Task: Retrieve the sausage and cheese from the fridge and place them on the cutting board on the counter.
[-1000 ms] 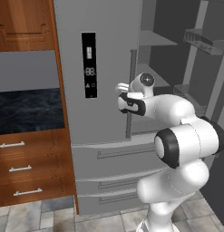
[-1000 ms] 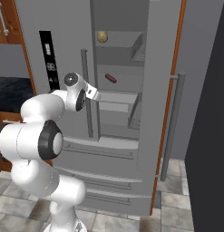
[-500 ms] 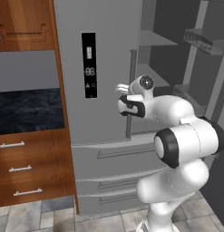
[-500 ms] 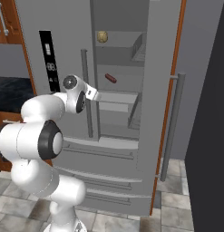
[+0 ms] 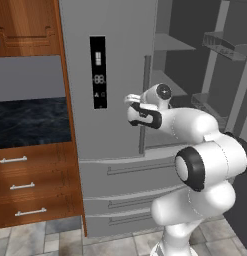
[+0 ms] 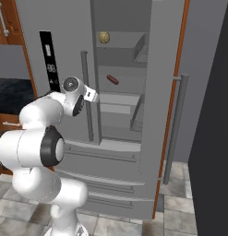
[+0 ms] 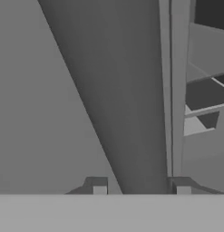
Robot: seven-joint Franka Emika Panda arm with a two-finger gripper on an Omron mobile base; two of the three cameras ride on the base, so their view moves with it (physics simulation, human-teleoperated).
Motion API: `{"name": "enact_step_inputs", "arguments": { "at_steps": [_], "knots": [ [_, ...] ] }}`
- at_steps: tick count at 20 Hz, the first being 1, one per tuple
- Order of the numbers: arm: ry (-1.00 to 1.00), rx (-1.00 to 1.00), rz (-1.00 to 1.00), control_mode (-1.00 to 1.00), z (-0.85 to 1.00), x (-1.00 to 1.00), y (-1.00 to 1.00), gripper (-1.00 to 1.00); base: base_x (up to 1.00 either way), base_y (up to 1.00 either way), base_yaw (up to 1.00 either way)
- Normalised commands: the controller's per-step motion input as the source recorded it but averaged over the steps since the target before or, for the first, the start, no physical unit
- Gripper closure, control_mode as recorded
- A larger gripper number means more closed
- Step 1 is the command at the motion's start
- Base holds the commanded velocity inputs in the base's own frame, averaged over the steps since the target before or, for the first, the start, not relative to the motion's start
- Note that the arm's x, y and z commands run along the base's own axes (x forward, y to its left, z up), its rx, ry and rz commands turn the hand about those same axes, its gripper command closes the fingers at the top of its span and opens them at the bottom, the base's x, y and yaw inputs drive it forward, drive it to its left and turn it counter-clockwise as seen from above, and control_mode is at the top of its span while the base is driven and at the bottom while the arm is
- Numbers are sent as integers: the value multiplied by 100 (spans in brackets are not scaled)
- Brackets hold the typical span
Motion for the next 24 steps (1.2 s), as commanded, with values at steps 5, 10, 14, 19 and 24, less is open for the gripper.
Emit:
{"name": "enact_step_inputs", "arguments": {
  "at_steps": [5, 10, 14, 19, 24],
  "knots": [
    [0, 0, 16, -100, 29, -39, 31, 100, 0, 0, 0],
    [1, -1, 7, -100, 25, -62, 24, 100, 0, 0, 0],
    [3, -4, 0, -100, 23, -68, 31, 100, 0, 0, 0],
    [6, -8, 0, -100, 26, -65, 38, 100, 0, 0, 0],
    [12, -7, 0, -100, 27, -62, 43, 100, 0, 0, 0]
  ]
}}
